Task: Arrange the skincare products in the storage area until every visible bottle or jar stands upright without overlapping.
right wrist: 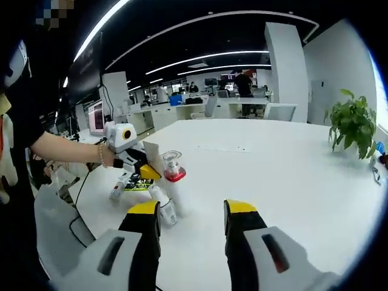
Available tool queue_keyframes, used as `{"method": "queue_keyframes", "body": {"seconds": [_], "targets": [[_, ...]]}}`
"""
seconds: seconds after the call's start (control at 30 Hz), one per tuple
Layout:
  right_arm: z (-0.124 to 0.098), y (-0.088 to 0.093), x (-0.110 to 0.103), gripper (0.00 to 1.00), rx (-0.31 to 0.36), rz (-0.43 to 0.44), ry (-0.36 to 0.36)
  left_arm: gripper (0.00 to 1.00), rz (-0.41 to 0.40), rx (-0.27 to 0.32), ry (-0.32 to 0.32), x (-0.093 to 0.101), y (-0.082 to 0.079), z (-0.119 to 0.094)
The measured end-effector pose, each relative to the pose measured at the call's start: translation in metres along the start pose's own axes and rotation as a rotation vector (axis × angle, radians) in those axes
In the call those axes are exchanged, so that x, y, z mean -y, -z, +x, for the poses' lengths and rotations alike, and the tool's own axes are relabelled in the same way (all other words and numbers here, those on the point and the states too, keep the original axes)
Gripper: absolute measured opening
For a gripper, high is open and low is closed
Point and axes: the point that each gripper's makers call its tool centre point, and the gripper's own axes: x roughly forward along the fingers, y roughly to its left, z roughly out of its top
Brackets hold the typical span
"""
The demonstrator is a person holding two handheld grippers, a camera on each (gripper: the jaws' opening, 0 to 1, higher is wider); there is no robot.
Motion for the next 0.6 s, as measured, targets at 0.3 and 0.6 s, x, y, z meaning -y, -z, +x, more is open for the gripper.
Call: {"method": "queue_keyframes", "body": {"seconds": [0.3,0.6], "targets": [[0.003,-0.002,-0.001,0.43,0.004,0.001,-0.009,0.29,0.000,-0.052,-0.038,0.005,0.002,-0.001],[-0.020,-0.002,-0.001,0.43,0.023,0.000,0.004,0.39,-0.055,-0.053,-0.107,-0.005,-0.004,-0.025]]}}
